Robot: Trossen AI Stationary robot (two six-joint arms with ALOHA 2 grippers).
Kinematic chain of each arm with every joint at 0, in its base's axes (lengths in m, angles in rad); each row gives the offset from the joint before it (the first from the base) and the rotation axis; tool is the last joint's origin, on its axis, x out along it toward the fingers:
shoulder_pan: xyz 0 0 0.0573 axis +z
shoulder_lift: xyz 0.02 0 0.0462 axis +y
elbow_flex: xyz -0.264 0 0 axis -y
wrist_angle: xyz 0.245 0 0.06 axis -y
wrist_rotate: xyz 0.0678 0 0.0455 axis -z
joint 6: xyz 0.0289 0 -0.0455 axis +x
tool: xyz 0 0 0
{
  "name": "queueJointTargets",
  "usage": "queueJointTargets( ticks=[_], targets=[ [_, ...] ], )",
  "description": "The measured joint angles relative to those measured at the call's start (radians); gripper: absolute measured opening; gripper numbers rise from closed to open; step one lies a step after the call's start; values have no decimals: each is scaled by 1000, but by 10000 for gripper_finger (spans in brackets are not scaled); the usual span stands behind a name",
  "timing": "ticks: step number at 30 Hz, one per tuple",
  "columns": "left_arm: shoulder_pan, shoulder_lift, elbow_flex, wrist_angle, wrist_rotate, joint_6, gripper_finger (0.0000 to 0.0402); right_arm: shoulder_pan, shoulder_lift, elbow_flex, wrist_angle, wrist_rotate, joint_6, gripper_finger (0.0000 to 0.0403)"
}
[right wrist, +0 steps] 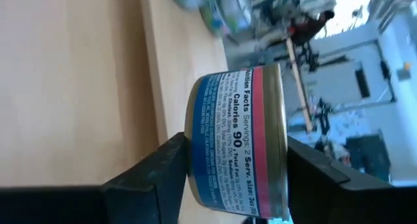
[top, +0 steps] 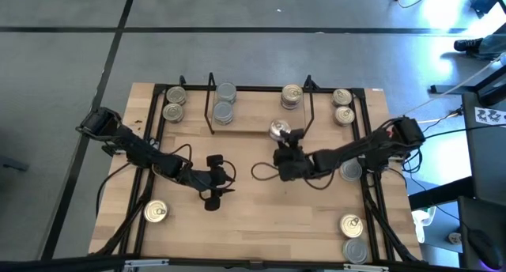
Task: Stack canned seafood by type on shelf
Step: Put the blue pink tuna can on the shelf aligned with the stacked blue pink tuna cans
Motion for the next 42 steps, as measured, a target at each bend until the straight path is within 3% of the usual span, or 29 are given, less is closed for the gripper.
queueJointTargets(
  ticks=[17,34,42],
  targets=[
    [0,-1,0,0,0,5,159,-192,10,-3,-163,-197,174,204],
    [0,-1,0,0,0,15,159,-318,15,-3,-225,-221,215,205],
    [0,-1,0,0,0,14,159,-316,15,-2,-241,-245,213,220]
  ],
)
